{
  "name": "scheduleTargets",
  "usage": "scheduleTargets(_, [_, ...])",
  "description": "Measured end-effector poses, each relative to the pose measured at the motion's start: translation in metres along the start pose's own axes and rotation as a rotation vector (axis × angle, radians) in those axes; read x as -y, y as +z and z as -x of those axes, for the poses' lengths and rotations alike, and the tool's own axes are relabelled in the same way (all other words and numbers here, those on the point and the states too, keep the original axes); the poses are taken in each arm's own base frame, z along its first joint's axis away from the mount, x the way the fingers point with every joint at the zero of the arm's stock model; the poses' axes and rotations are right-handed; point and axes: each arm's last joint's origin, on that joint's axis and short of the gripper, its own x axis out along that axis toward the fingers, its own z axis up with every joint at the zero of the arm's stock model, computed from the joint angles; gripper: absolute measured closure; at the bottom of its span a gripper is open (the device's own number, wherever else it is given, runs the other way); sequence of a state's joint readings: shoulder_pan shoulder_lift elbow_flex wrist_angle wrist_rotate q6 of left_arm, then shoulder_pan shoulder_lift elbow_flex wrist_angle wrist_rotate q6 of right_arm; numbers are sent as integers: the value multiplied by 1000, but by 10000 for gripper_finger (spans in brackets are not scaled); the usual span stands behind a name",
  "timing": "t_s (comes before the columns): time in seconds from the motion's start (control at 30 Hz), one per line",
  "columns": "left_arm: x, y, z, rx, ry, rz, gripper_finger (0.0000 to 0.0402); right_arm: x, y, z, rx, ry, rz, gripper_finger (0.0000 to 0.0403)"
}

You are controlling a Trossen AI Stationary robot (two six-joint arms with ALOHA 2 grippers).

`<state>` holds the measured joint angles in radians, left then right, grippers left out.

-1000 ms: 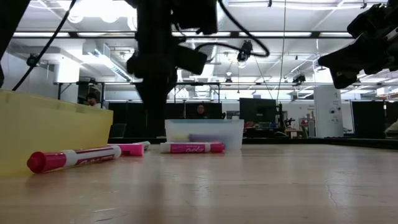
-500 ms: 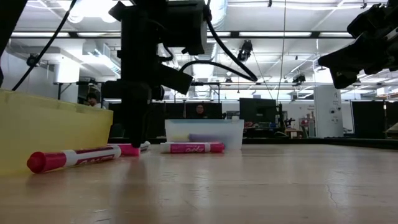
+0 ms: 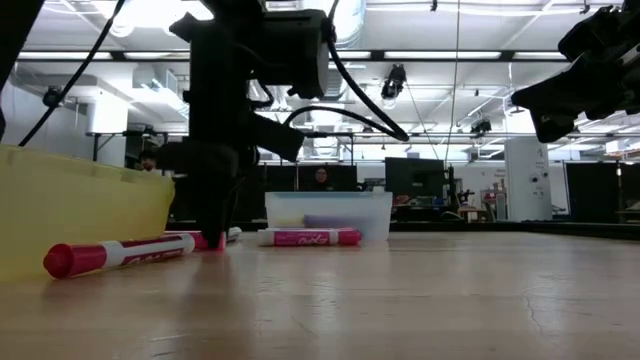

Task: Pick & Place Markers
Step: Put the large pink highlighter pen into the transparent bin

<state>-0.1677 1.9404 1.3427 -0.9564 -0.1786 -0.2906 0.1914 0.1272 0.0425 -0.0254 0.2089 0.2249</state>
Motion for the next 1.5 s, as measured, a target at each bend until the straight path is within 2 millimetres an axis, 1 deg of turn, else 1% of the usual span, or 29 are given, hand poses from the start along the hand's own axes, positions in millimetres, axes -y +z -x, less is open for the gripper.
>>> scheduleTargets(0.13, [1, -3, -7, 3, -20, -6, 250, 0, 0, 0, 0, 0, 0, 394])
scheduleTargets(0.27, [0, -3, -7, 5, -23, 1, 259, 0, 0, 0, 0, 0, 0, 394])
scheduleTargets(0.37, [1, -1, -5, 11, -28, 3, 288, 0, 0, 0, 0, 0, 0, 394])
scheduleTargets(0.5, [1, 5, 1, 43, -36, 0, 346, 0, 0, 0, 0, 0, 0, 394])
scheduleTargets(0.53, [1, 7, 3, 53, -38, -5, 352, 0, 0, 0, 0, 1, 0, 394])
scheduleTargets(0.6, [2, 11, 8, 71, -42, -12, 352, 0, 0, 0, 0, 0, 0, 394])
scheduleTargets(0.7, [2, 18, 19, 104, -51, -14, 352, 0, 0, 0, 0, 0, 0, 394])
scheduleTargets(0.8, [1, 26, 33, 138, -59, -24, 352, 0, 0, 0, 0, 0, 0, 394])
scheduleTargets(1.07, [-1, 49, 87, 289, -96, -24, 347, 0, 0, 0, 0, 0, 0, 394])
scheduleTargets(1.17, [-1, 54, 103, 345, -106, -44, 346, 0, 0, 0, 0, 0, 0, 394])
scheduleTargets(1.3, [-2, 58, 114, 384, -107, -73, 344, 0, 0, 0, 0, 0, 0, 394])
scheduleTargets(1.5, [-7, 61, 119, 408, -65, -96, 344, 0, 0, 0, 0, 0, 0, 394])
